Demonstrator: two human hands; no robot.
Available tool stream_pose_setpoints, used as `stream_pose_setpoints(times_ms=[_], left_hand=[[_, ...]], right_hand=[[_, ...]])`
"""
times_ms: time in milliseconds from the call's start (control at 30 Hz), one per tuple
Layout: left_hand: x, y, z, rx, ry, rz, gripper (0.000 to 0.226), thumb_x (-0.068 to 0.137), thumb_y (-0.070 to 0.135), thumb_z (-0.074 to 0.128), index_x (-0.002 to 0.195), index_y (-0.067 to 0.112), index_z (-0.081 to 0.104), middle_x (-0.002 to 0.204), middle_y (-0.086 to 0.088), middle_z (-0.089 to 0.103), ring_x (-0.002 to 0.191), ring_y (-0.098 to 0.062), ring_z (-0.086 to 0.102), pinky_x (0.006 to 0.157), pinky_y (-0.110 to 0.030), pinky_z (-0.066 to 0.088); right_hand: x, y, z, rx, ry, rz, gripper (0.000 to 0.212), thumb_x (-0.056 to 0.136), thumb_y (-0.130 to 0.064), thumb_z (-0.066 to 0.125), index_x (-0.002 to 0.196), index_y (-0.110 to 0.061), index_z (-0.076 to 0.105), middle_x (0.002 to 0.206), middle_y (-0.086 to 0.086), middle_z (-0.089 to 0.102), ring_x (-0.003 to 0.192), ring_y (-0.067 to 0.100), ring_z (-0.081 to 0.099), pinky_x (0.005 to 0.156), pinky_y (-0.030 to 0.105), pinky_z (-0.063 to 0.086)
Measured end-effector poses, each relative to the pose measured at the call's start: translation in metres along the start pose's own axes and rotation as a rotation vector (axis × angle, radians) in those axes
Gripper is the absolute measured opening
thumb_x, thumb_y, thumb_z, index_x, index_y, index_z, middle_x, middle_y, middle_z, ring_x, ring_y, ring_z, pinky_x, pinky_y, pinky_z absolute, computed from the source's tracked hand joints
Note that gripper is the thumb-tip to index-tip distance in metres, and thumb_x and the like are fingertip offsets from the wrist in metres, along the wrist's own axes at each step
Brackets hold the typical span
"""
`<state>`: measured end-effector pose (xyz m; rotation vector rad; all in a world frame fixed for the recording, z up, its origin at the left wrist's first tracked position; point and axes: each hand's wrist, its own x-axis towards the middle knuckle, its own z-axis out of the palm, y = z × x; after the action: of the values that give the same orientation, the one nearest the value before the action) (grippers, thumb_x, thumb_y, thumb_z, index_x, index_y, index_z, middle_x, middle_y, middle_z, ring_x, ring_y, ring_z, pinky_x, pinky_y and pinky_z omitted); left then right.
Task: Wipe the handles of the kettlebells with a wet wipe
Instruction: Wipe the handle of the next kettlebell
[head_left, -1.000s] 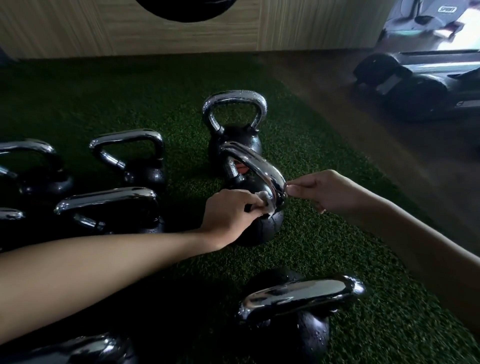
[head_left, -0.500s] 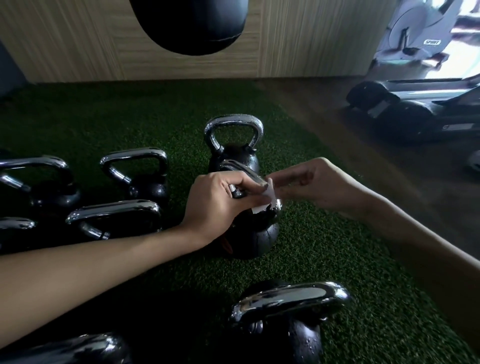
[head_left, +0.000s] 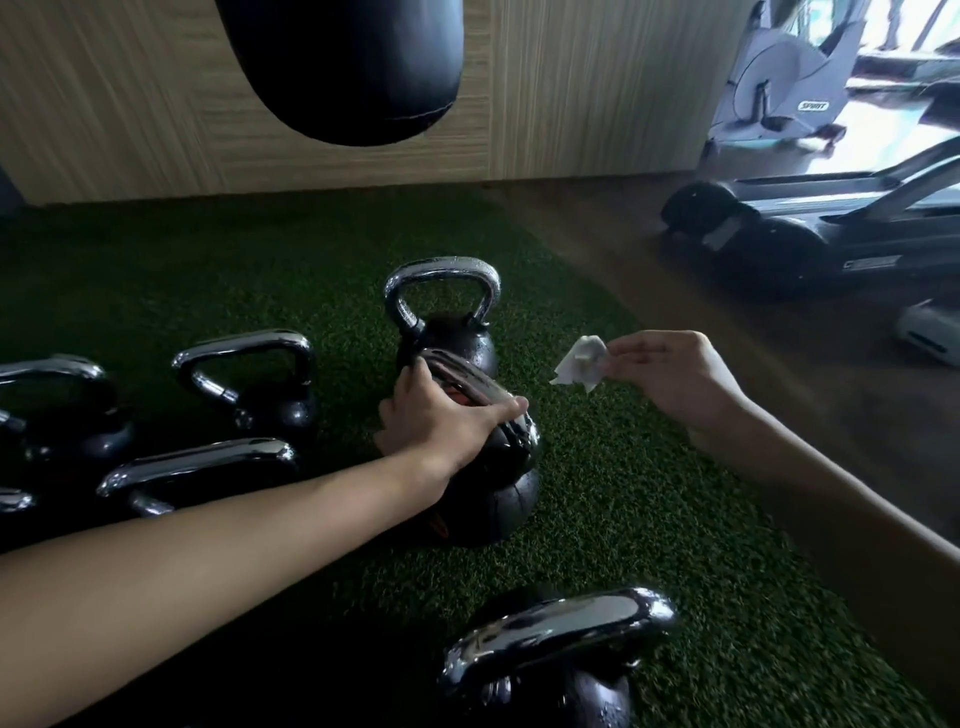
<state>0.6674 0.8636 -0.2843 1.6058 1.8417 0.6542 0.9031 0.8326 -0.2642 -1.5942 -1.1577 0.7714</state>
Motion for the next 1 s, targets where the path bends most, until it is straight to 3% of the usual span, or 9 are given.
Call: stream_pose_setpoints(times_ms=[100, 267, 400, 533, 633, 733, 833, 1000], left_hand=[[-0.003, 0.008, 0.014, -0.041, -0.023, -0.035, 0.143, 0.052, 0.082, 0.080, 0.163, 0.025, 0.010, 0.166, -0.001, 0.026, 0.149, -0.031, 0.029, 0.118, -0.055, 0.029], [0.003, 0.011, 0.026, 0.040, 0.051, -0.010, 0.137, 0.063, 0.075, 0.079, 0.163, 0.018, 0.004, 0.166, -0.005, 0.029, 0.147, -0.030, 0.035, 0.119, -0.051, 0.026], [0.008, 0.014, 0.031, 0.007, 0.057, -0.015, 0.136, 0.064, 0.070, 0.081, 0.162, 0.016, 0.004, 0.165, -0.006, 0.029, 0.146, -0.029, 0.035, 0.118, -0.048, 0.020], [0.022, 0.013, 0.024, 0.104, 0.003, -0.028, 0.131, 0.059, 0.073, 0.082, 0.158, 0.018, 0.015, 0.156, -0.007, 0.043, 0.138, -0.035, 0.044, 0.113, -0.047, 0.028], [0.035, 0.001, 0.001, 0.188, -0.129, 0.070, 0.142, 0.041, 0.076, 0.079, 0.159, 0.027, 0.018, 0.149, -0.005, 0.051, 0.133, -0.031, 0.050, 0.112, -0.044, 0.039], [0.050, -0.009, -0.031, 0.225, -0.368, 0.224, 0.142, 0.051, 0.055, 0.092, 0.164, 0.031, 0.008, 0.165, -0.003, 0.031, 0.148, -0.023, 0.035, 0.118, -0.038, 0.034], [0.068, -0.012, -0.053, 0.321, -0.572, 0.365, 0.161, 0.032, 0.080, 0.087, 0.163, 0.038, 0.004, 0.171, 0.002, 0.014, 0.155, -0.016, 0.017, 0.126, -0.042, 0.021], [0.080, -0.019, -0.061, 0.305, -0.546, 0.443, 0.161, 0.032, 0.090, 0.078, 0.158, 0.049, -0.013, 0.163, 0.024, 0.024, 0.150, -0.004, 0.017, 0.126, -0.043, 0.016]], right_hand=[[0.000, 0.004, -0.002, -0.037, -0.007, 0.001, 0.019, 0.075, -0.025, 0.090, 0.091, -0.021, 0.080, 0.084, -0.003, 0.079, 0.073, 0.005, 0.067, 0.061, 0.016, 0.048], [0.003, 0.013, 0.001, -0.038, -0.019, 0.018, 0.023, 0.071, -0.030, 0.092, 0.090, -0.024, 0.081, 0.084, -0.004, 0.079, 0.083, 0.007, 0.071, 0.072, 0.025, 0.051], [0.005, 0.020, 0.004, -0.039, -0.022, 0.039, 0.020, 0.072, -0.033, 0.091, 0.088, -0.027, 0.080, 0.084, -0.007, 0.079, 0.080, 0.006, 0.069, 0.069, 0.025, 0.049], [0.004, 0.027, 0.011, -0.009, -0.046, 0.077, 0.019, 0.072, -0.034, 0.090, 0.086, -0.026, 0.080, 0.077, -0.011, 0.077, 0.074, 0.005, 0.063, 0.067, 0.026, 0.045], [0.005, 0.032, 0.016, 0.000, -0.051, 0.108, 0.018, 0.072, -0.033, 0.090, 0.084, -0.025, 0.080, 0.076, -0.012, 0.075, 0.072, 0.004, 0.060, 0.066, 0.024, 0.044], [0.006, 0.037, 0.023, 0.023, -0.058, 0.147, 0.016, 0.071, -0.031, 0.089, 0.083, -0.026, 0.080, 0.074, -0.011, 0.072, 0.068, 0.007, 0.052, 0.059, 0.025, 0.038], [0.010, 0.043, 0.034, 0.036, -0.031, 0.198, 0.018, 0.072, -0.031, 0.089, 0.086, -0.024, 0.080, 0.076, -0.001, 0.068, 0.063, 0.010, 0.045, 0.051, 0.025, 0.032], [0.024, 0.057, 0.056, 0.011, 0.071, 0.221, 0.015, 0.073, -0.033, 0.086, 0.082, -0.025, 0.077, 0.077, -0.009, 0.069, 0.063, 0.006, 0.053, 0.052, 0.023, 0.040]])
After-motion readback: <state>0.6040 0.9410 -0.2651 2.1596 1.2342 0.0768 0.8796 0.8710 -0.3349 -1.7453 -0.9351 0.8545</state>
